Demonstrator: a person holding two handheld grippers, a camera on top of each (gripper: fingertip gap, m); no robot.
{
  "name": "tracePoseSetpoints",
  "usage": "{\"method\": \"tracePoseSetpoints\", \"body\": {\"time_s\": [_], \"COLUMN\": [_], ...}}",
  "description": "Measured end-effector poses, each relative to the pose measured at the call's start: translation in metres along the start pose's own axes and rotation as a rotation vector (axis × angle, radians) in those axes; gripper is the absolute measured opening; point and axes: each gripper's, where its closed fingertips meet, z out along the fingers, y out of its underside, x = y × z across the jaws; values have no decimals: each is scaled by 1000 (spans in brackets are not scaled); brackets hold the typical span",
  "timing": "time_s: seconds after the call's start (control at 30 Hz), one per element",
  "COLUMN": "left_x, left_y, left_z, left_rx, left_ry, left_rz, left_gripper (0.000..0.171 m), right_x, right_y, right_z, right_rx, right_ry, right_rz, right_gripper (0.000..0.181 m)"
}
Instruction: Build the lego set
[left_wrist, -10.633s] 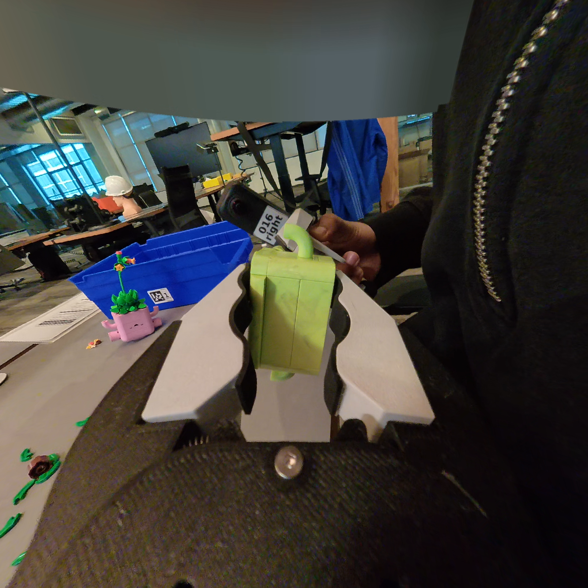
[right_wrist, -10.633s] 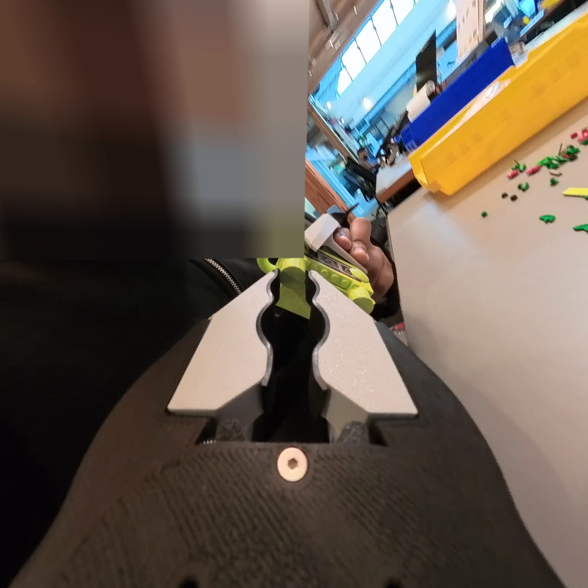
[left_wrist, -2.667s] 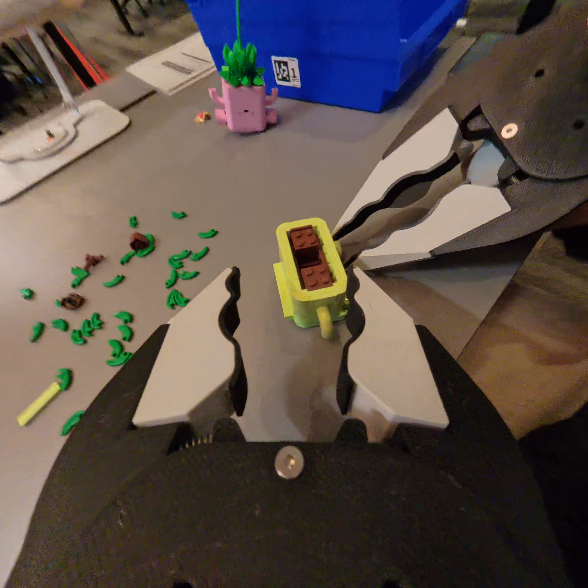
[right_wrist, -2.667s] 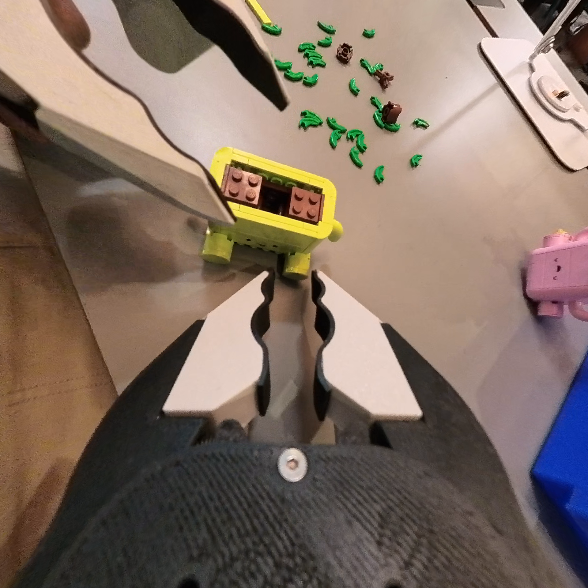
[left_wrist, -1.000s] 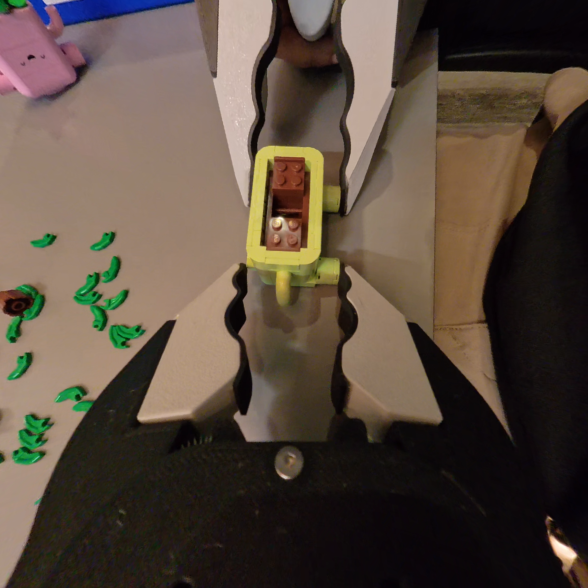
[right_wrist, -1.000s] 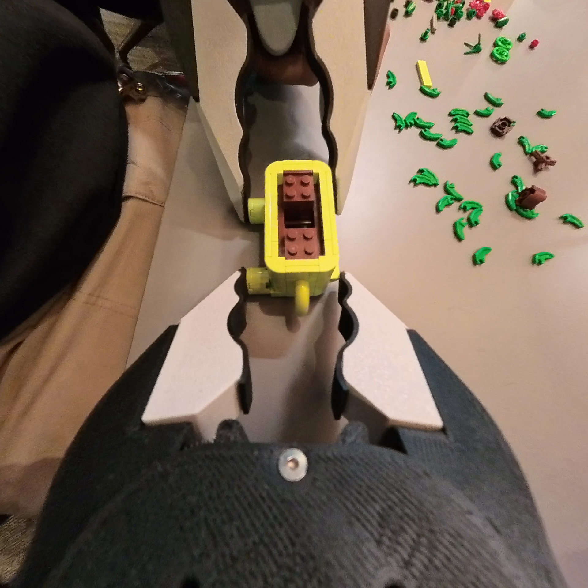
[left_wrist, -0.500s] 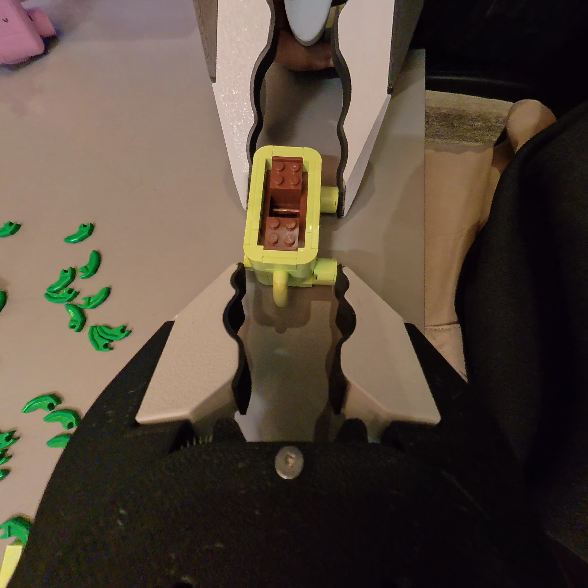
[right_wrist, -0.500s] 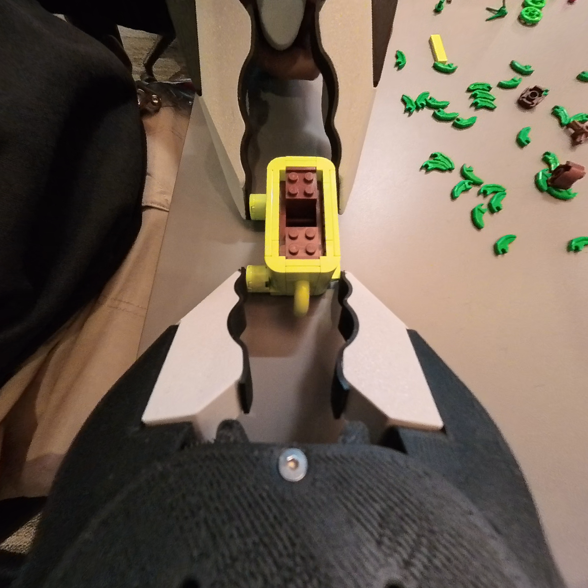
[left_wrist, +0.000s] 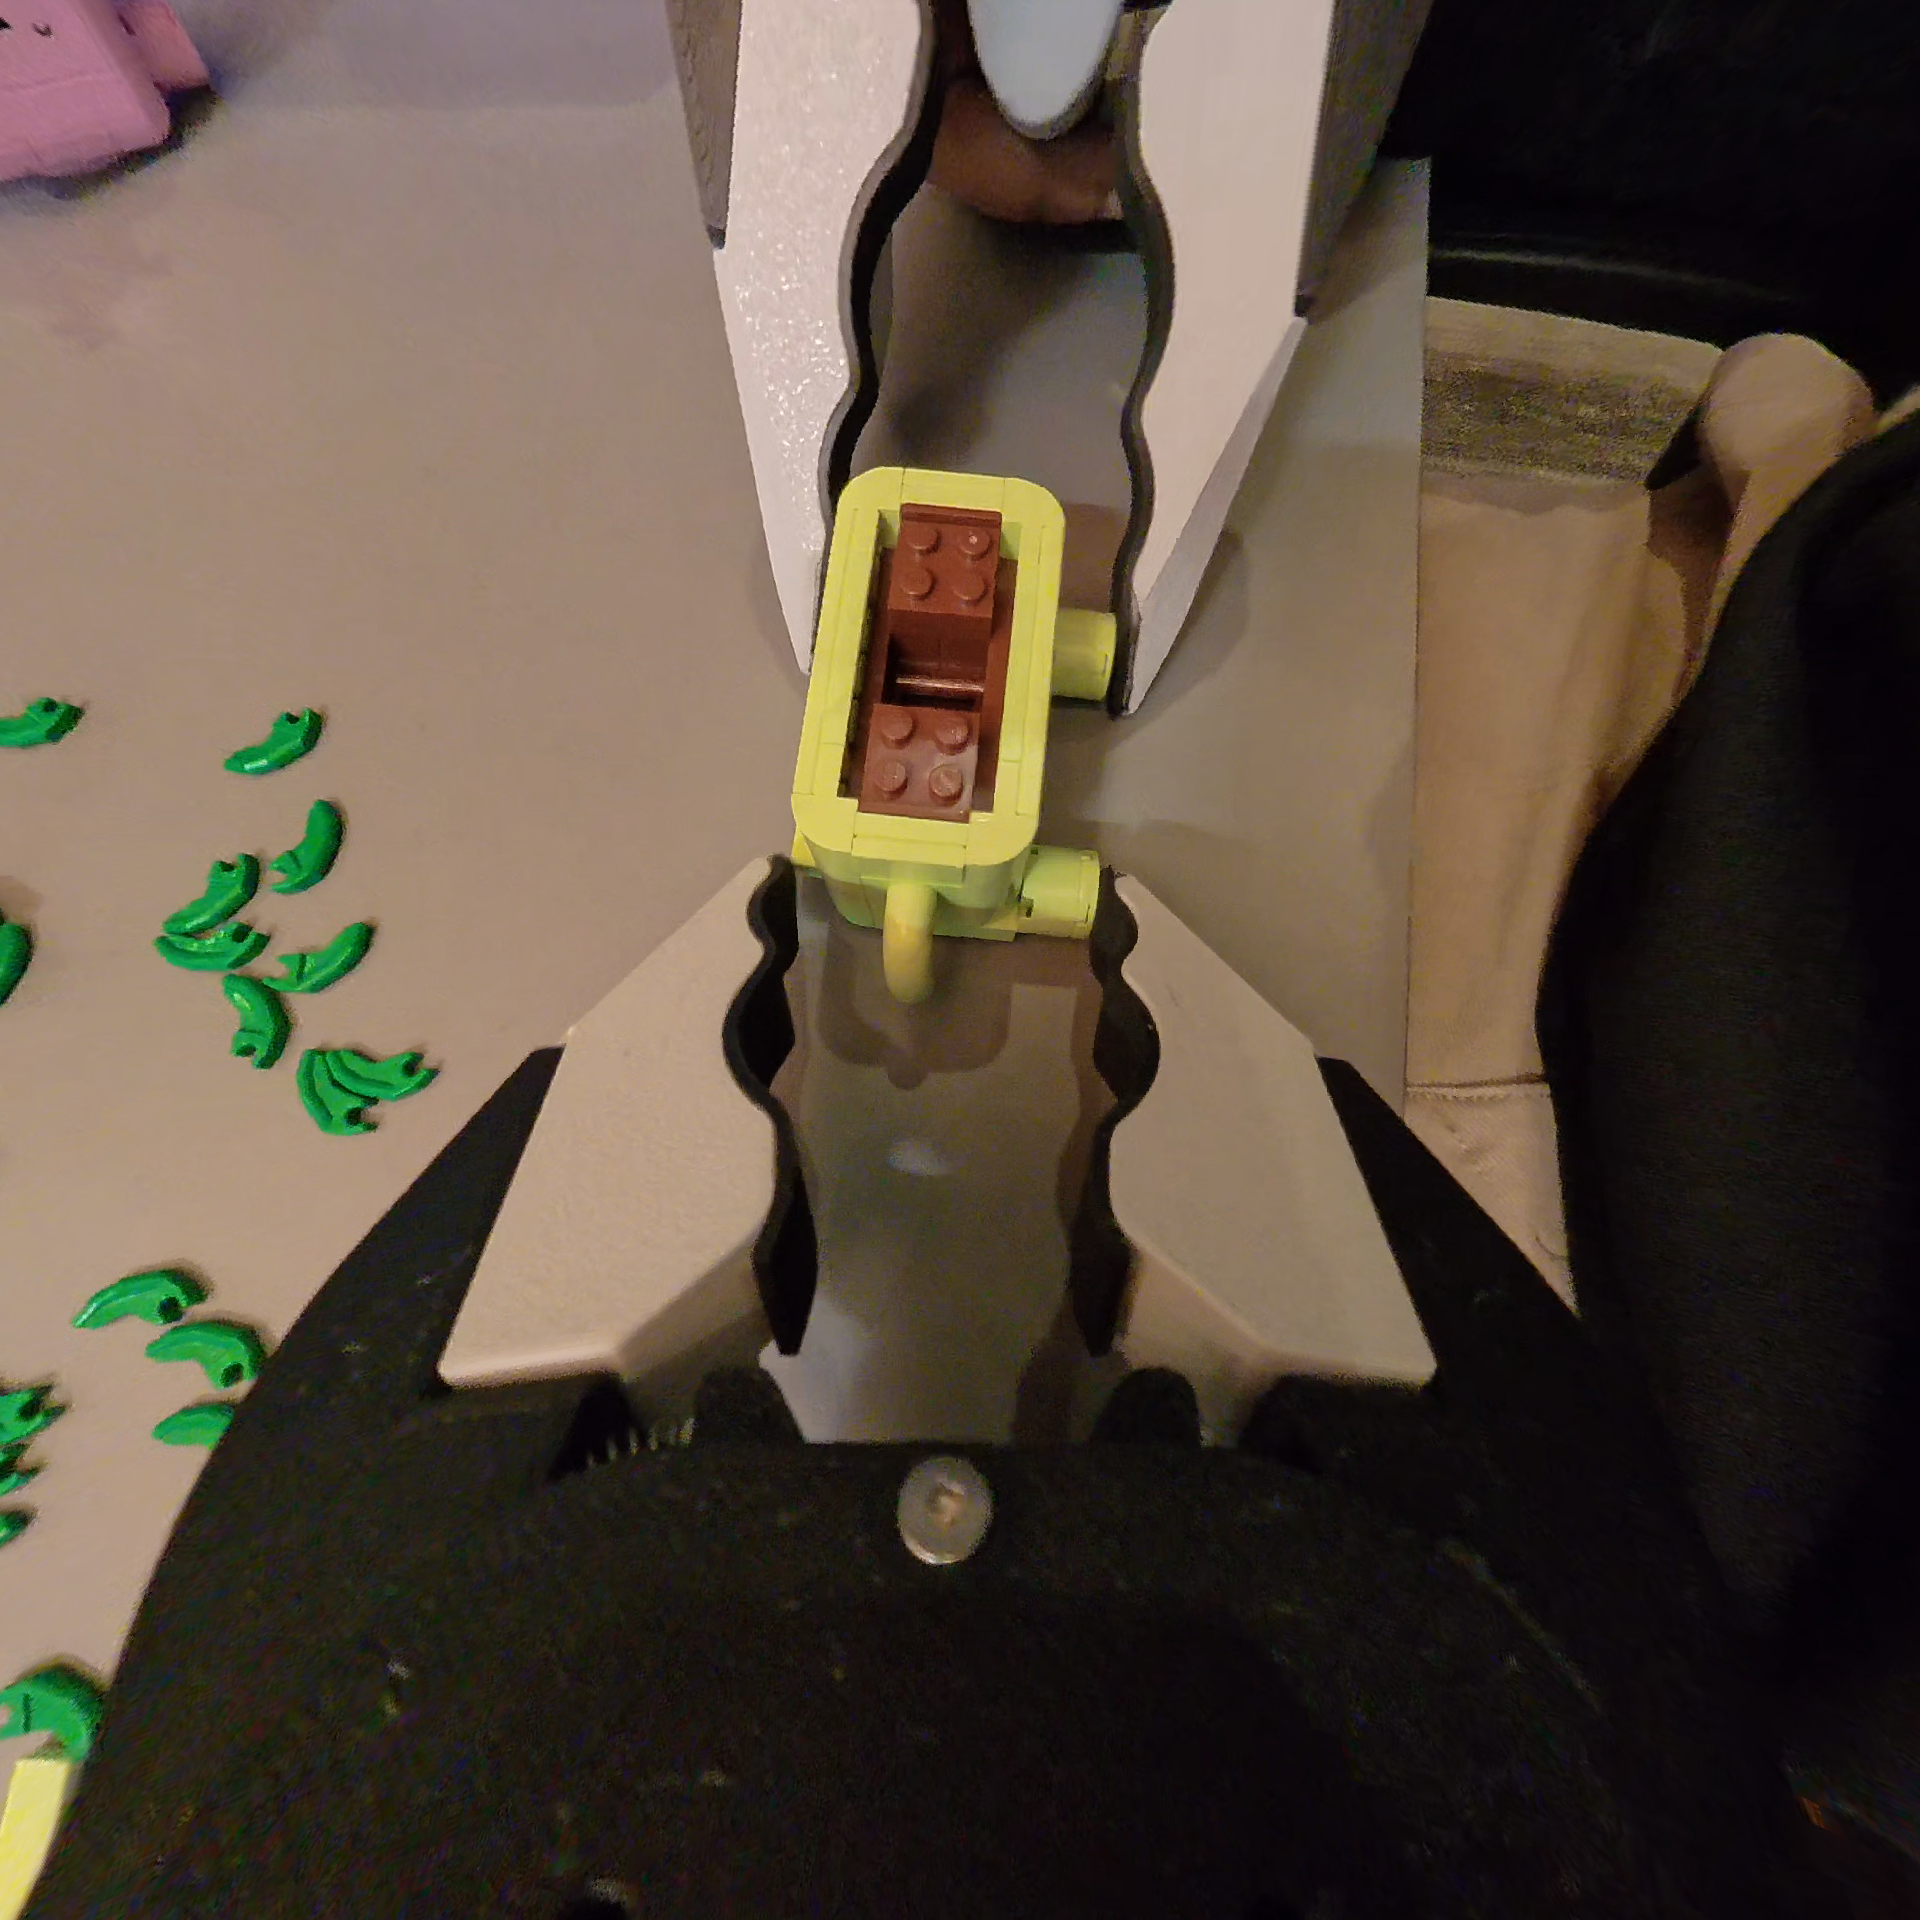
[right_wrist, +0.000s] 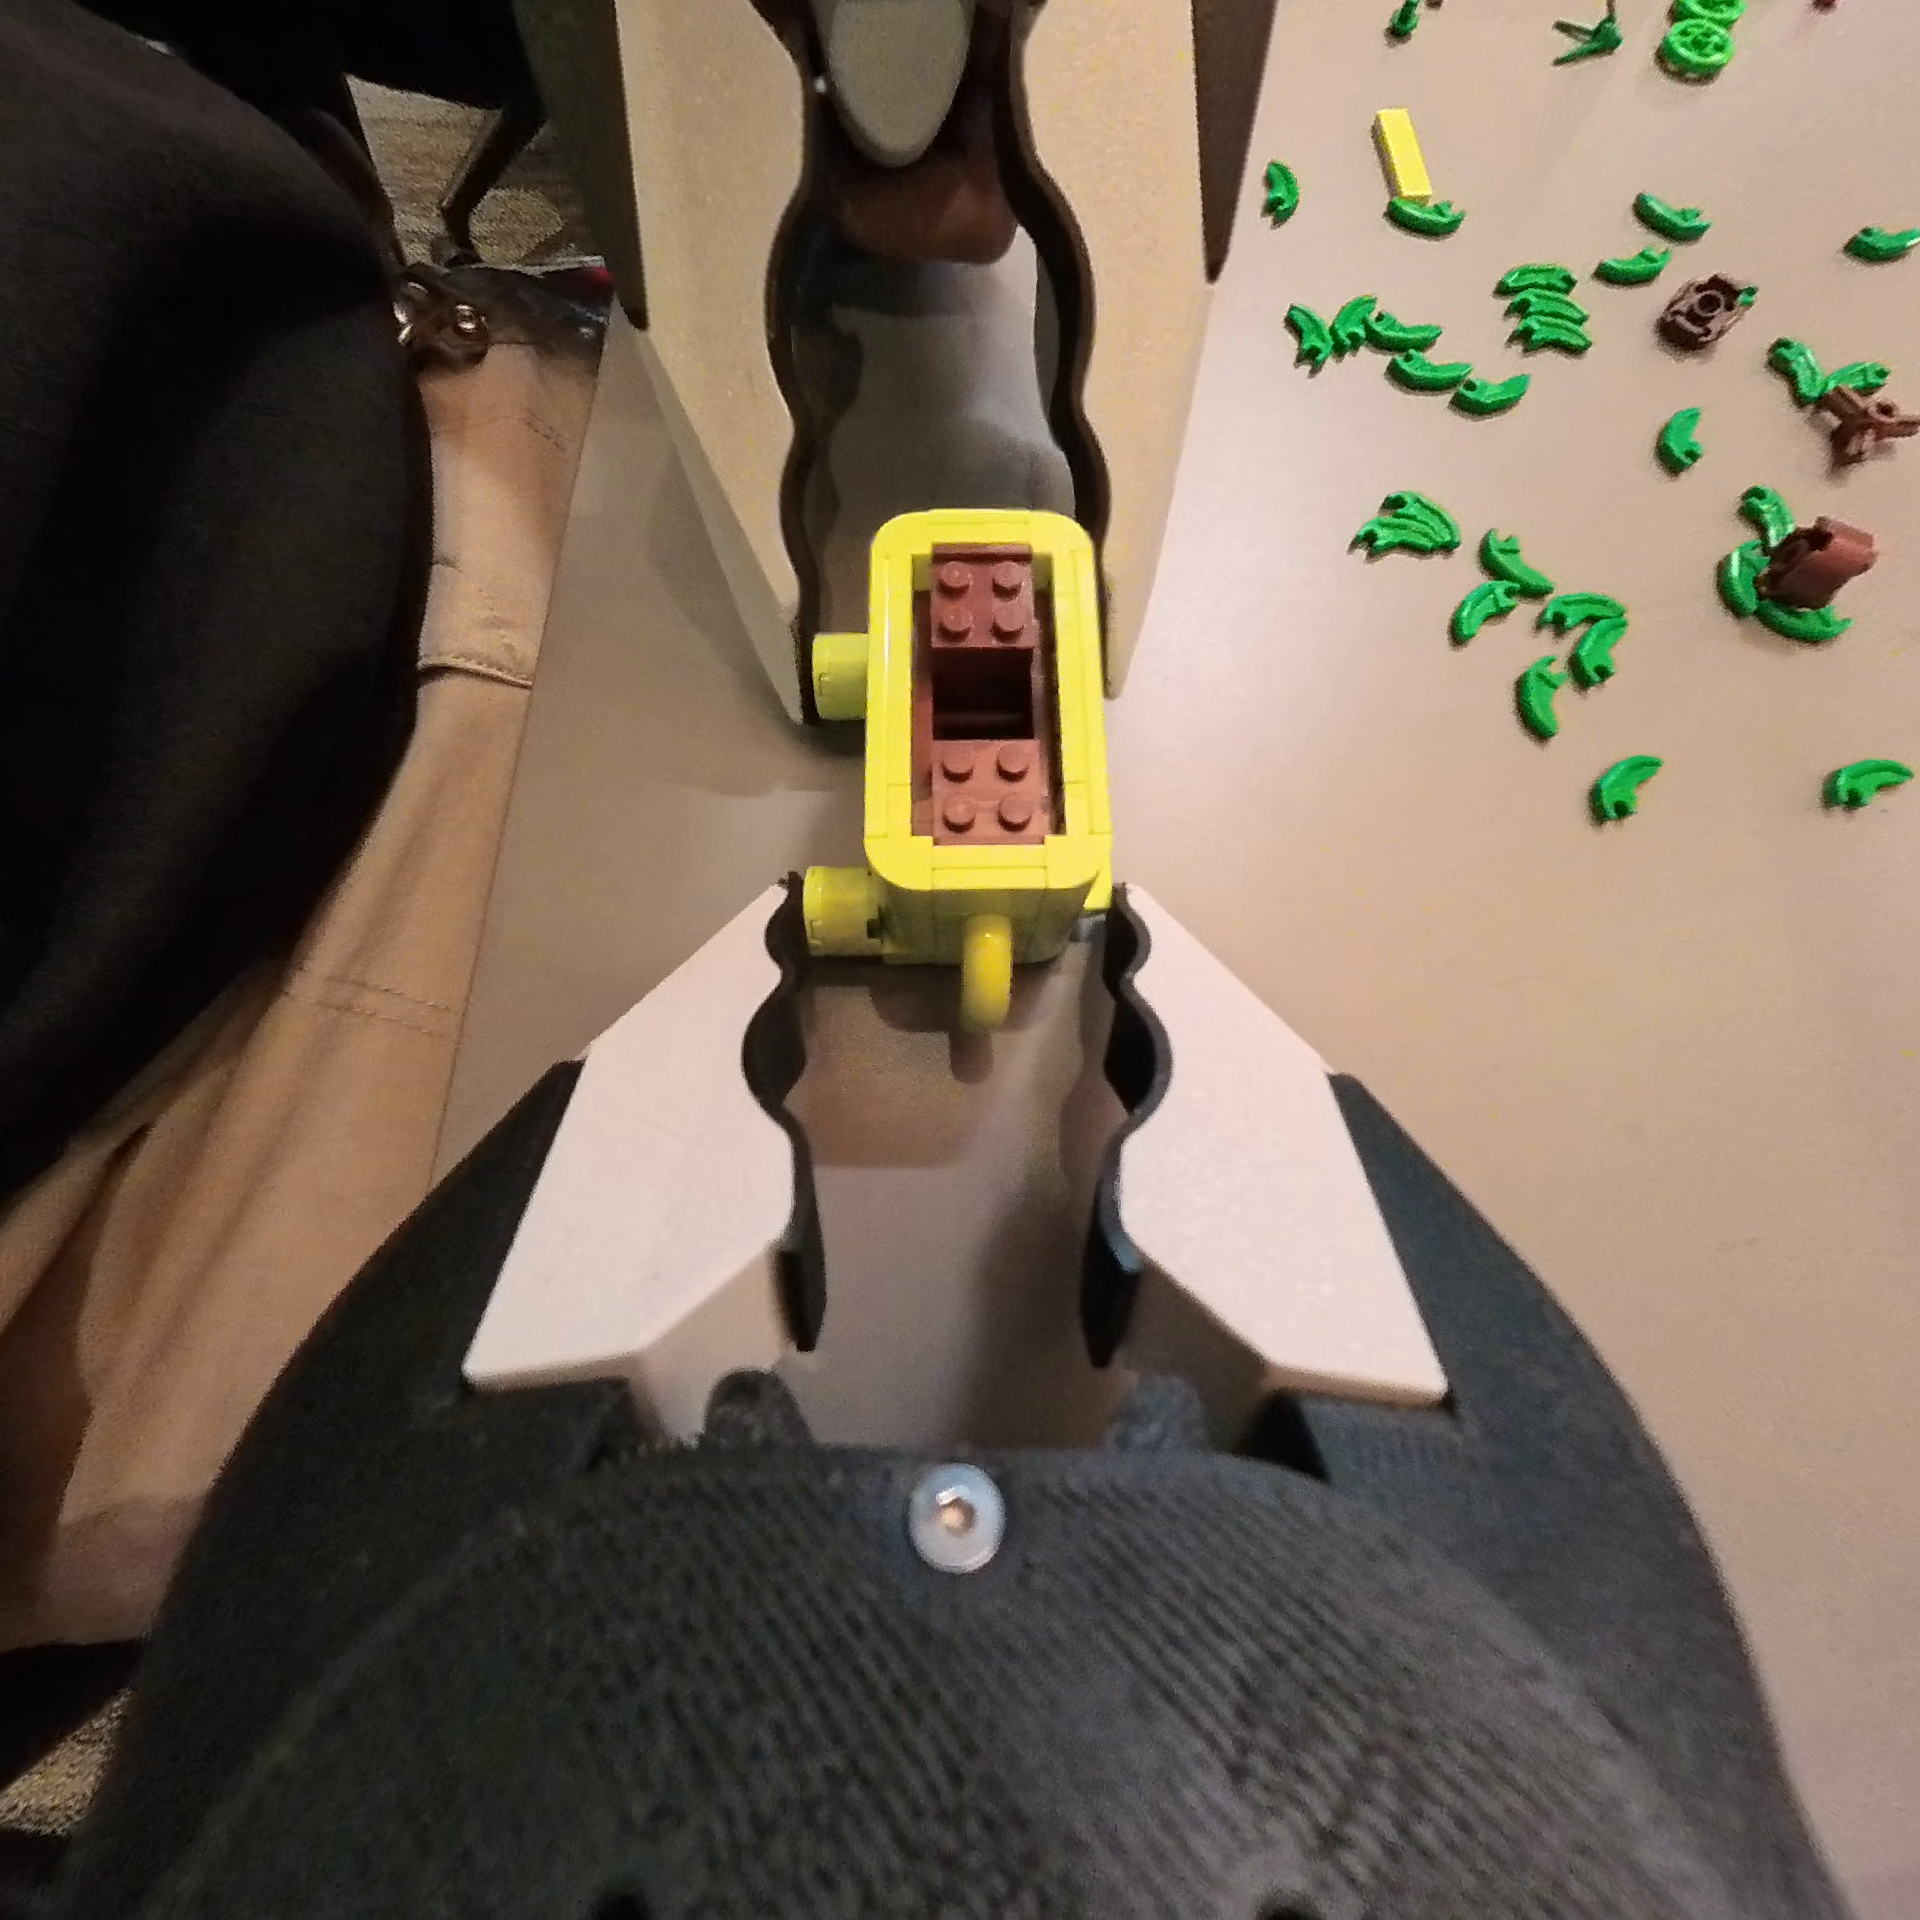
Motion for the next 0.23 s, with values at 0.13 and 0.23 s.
{"method": "tracePoseSetpoints", "body": {"time_s": [0.13, 0.23], "left_x": [-11, -17], "left_y": [2, 2], "left_z": [3, 2], "left_rx": [-23, -18], "left_ry": [-53, -91], "left_rz": [-54, -65], "left_gripper": [78, 92], "right_x": [6, 15], "right_y": [1, 7], "right_z": [-1, -7], "right_rx": [-2, -3], "right_ry": [42, 83], "right_rz": [8, 37], "right_gripper": [56, 57]}}
